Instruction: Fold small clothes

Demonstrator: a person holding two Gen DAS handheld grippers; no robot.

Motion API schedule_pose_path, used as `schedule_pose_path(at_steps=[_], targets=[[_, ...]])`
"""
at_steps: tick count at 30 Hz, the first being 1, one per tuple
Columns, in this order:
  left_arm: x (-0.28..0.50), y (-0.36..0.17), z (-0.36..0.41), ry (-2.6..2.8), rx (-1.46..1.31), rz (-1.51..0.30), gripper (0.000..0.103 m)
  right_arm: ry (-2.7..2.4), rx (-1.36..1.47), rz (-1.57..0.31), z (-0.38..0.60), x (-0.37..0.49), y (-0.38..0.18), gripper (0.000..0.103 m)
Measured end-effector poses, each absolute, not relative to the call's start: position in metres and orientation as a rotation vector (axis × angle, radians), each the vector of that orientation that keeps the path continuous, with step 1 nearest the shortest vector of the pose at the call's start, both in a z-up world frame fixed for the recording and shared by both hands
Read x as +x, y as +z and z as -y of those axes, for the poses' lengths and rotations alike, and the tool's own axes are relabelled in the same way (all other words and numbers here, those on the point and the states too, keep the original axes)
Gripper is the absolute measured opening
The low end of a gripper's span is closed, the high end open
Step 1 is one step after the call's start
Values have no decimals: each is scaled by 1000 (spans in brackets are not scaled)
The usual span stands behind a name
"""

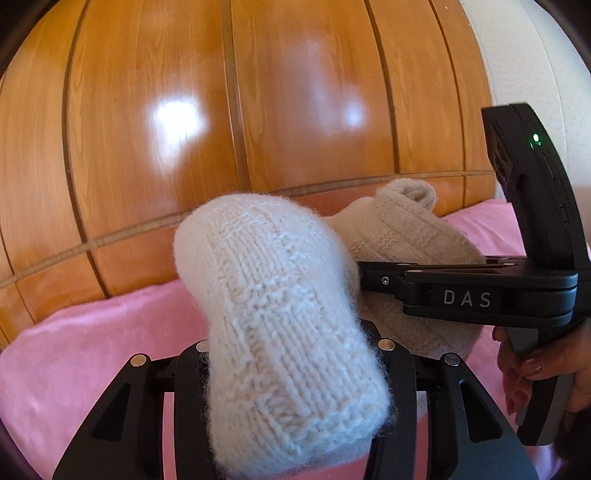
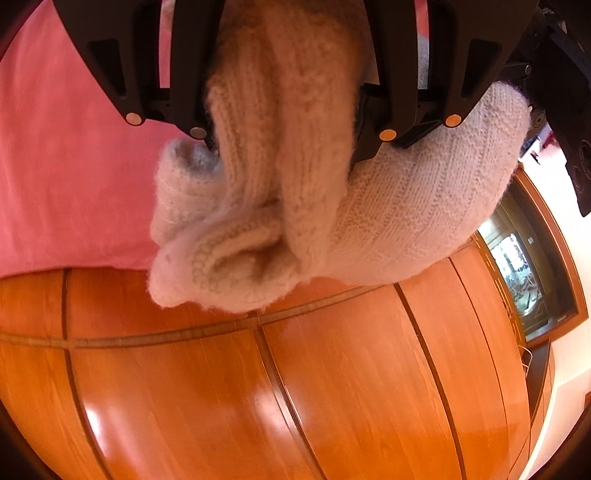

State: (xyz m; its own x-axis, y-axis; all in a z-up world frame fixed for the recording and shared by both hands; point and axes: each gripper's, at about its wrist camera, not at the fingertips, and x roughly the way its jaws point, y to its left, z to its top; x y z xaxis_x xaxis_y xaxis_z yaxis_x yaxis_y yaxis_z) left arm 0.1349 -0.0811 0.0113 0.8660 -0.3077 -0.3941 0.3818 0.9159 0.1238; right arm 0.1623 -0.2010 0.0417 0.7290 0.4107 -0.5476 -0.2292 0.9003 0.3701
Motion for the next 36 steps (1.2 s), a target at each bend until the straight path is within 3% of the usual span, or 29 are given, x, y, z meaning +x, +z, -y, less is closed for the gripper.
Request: schedule_pose_path(at_steps=[6,10,12,15,18,24,26,28,30,36], targets=[[181,-4,95,-333,205,-387,44,316,204,-667,205,203,29,46],[217,-35,97,-328,137,-534,44,274,175,-741,209,225,1,46],[227,-51,96,-302,114,-610,50,239,147,-791,210,229,-20,47],[232,-61,84,-305,33,-677,59,225,167,-803,216,231,-31,58],[231,-64,79,-313,0,-707,61,213,189,-821,221,231,-34,70],[215,-63,74,-275,-36,-693,74,177,207,-834,229,226,-36,83],[210,-59,69,-261,-57,-667,74,157,204,-840,232,221,-35,86],[201,-53,61,-238,-93,-617,83,129,186,-850,233,215,-33,88],[198,-51,51,-202,-129,-594,85,75,156,-858,233,206,-27,92],[219,-70,55,-175,-111,-745,88,-63,151,-905,247,186,-33,98]])
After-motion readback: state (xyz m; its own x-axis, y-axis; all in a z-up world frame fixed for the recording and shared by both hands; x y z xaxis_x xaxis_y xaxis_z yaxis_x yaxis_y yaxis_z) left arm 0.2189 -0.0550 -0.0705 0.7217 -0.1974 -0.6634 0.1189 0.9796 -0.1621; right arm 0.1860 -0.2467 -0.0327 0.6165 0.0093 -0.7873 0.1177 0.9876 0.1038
